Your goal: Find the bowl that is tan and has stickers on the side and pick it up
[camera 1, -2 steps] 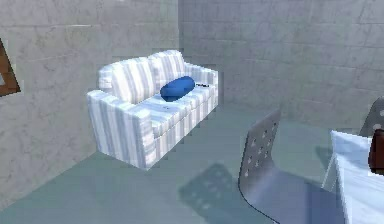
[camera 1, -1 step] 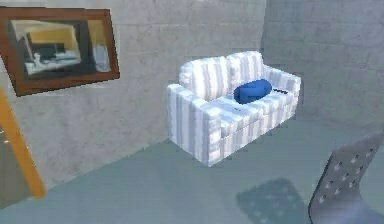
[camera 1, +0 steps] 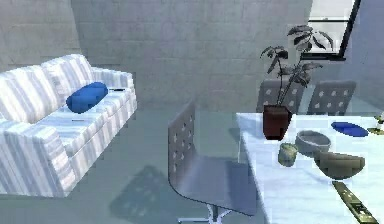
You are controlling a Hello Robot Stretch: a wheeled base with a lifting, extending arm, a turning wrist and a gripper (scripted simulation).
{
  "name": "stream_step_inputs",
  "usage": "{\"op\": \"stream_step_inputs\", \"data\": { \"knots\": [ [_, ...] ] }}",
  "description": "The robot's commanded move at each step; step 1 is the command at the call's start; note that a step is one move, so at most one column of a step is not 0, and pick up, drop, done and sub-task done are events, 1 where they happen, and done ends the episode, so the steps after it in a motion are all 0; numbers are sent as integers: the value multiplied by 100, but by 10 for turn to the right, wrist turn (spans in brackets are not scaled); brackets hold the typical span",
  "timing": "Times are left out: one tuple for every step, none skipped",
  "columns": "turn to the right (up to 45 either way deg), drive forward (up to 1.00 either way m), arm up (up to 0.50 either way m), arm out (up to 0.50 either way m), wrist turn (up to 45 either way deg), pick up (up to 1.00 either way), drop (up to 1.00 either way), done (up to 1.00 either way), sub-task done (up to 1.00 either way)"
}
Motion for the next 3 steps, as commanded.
{"op": "stream_step_inputs", "data": {
  "knots": [
    [240, 0, 0, 0, 0, 0, 0, 0, 0],
    [0, 40, 0, 0, 0, 0, 0, 0, 0],
    [-450, 0, 0, 0, 0, 0, 0, 0, 0]
  ]
}}
